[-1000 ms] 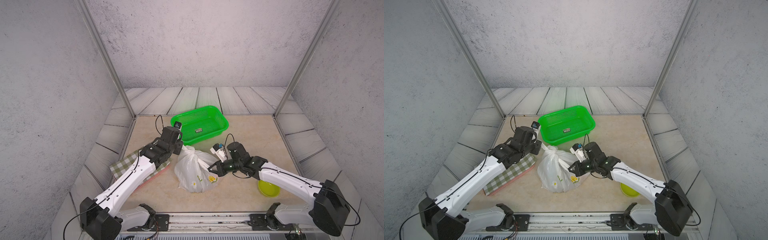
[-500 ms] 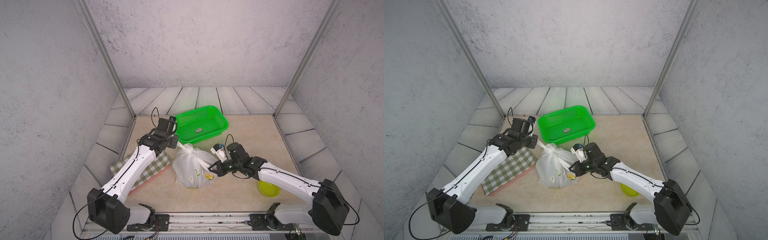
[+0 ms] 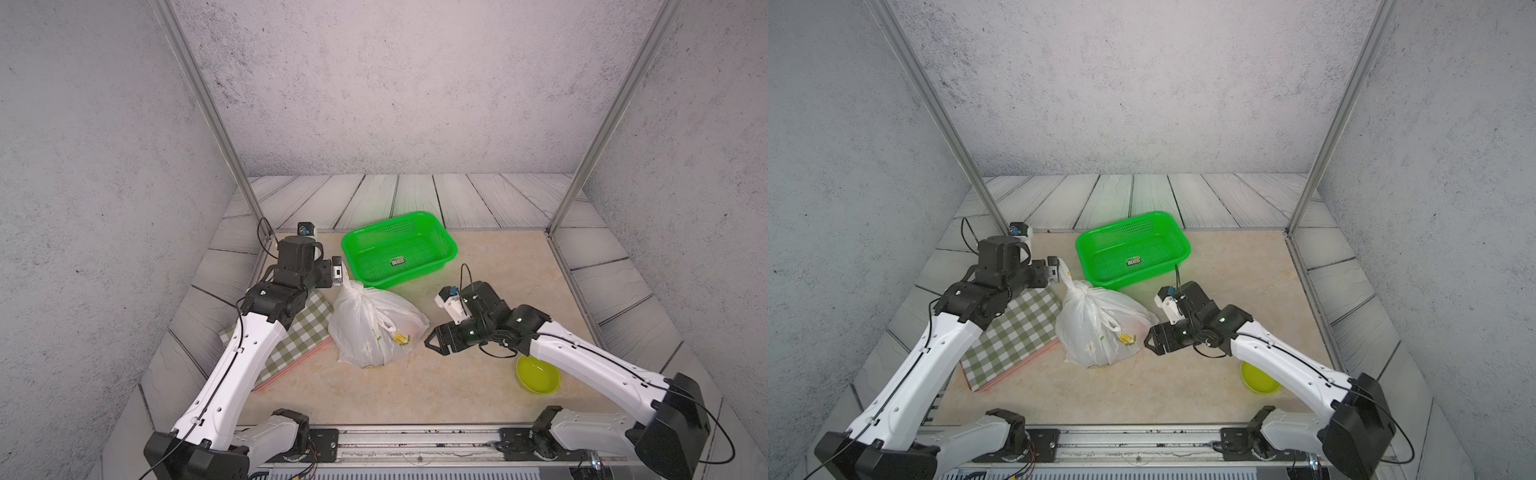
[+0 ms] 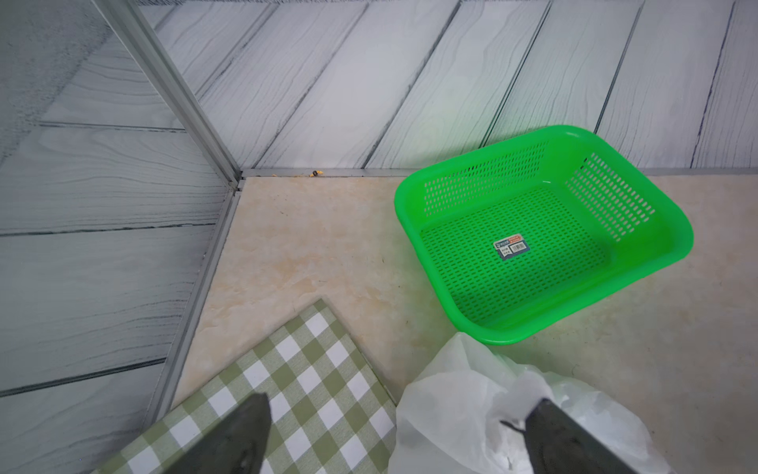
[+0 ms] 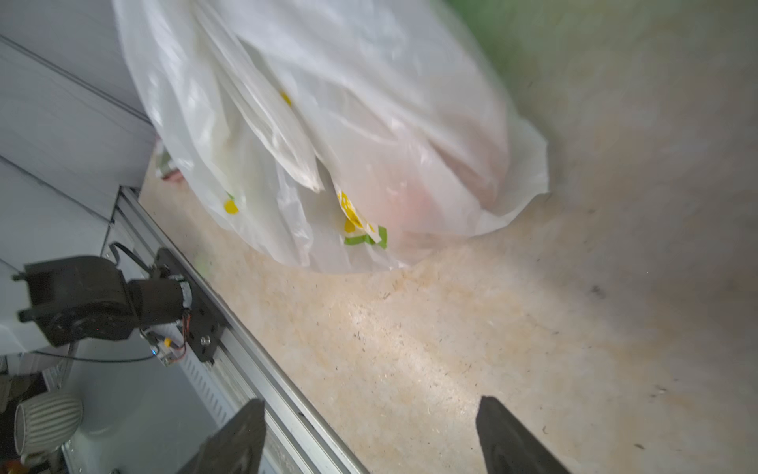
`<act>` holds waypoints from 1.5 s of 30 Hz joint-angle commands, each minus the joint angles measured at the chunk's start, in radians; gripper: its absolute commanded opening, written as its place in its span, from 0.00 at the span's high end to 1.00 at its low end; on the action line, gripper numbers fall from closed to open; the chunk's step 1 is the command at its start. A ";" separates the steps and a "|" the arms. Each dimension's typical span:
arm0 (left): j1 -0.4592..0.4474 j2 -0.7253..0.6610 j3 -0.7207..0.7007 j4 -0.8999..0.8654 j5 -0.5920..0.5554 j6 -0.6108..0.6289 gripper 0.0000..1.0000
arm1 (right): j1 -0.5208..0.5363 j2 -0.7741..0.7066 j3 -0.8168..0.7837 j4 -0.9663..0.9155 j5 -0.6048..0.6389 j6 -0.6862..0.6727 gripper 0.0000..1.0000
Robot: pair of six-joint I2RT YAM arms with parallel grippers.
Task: Place the pineapple into a plastic bag & tie a knot
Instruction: Tie the plastic bag at the center of the board, then reset both arms
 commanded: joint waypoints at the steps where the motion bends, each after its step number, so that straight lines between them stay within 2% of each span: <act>1: 0.016 -0.031 0.055 0.027 -0.038 -0.045 0.01 | -0.013 -0.088 0.082 -0.044 0.247 -0.052 0.12; 4: 0.016 -0.023 0.080 0.025 -0.063 -0.059 0.01 | -0.015 -0.122 0.121 -0.008 0.436 -0.071 0.01; 5: 0.016 -0.018 0.089 0.024 -0.055 -0.060 0.01 | -0.016 -0.127 0.130 0.010 0.469 -0.091 0.01; 7: 0.019 -0.004 0.111 0.018 0.039 -0.048 0.00 | -0.015 -0.135 0.151 0.049 0.488 -0.159 0.01; 10: 0.028 0.050 0.189 -0.059 0.277 -0.028 0.00 | -0.014 -0.115 0.215 0.030 0.558 -0.205 0.01; 13: 0.028 0.068 0.220 -0.088 0.314 -0.056 0.00 | -0.017 -0.105 0.232 0.053 0.654 -0.254 0.01; 15: 0.028 0.029 0.178 -0.006 0.309 -0.050 0.00 | -0.020 -0.124 0.169 0.171 0.682 -0.337 0.01; 18: 0.027 -0.067 0.017 0.230 0.289 -0.094 0.00 | -0.043 -0.140 0.085 0.353 0.786 -0.421 0.01; 20: 0.027 -0.163 -0.179 0.513 0.255 -0.107 0.00 | -0.097 -0.127 0.056 0.443 0.782 -0.467 0.01; 22: 0.028 -0.233 -0.329 0.723 0.150 -0.095 0.00 | -0.197 -0.105 0.030 0.507 0.769 -0.438 0.01; 24: 0.037 -0.217 -0.387 0.766 -0.031 -0.022 0.00 | -0.316 -0.079 -0.016 0.566 0.717 -0.424 0.01; 27: 0.102 -0.130 -0.463 0.804 -0.131 0.086 0.01 | -0.466 -0.050 -0.130 0.689 0.704 -0.406 0.01; 31: 0.208 -0.068 -0.625 0.913 -0.153 0.076 0.01 | -0.608 -0.027 -0.266 0.763 0.693 -0.368 0.01; 34: 0.220 -0.012 -0.727 0.999 -0.174 0.132 0.00 | -0.652 -0.009 -0.370 0.861 0.690 -0.421 0.01; 37: 0.221 0.042 -0.786 1.031 -0.163 0.126 0.00 | -0.699 0.024 -0.443 0.919 0.637 -0.401 0.01; 42: 0.222 0.142 -0.924 1.360 -0.107 0.170 0.00 | -0.741 0.080 -0.567 1.125 0.570 -0.363 0.01; 45: 0.224 0.227 -0.959 1.501 -0.091 0.188 0.01 | -0.744 0.136 -0.571 1.157 0.543 -0.379 0.01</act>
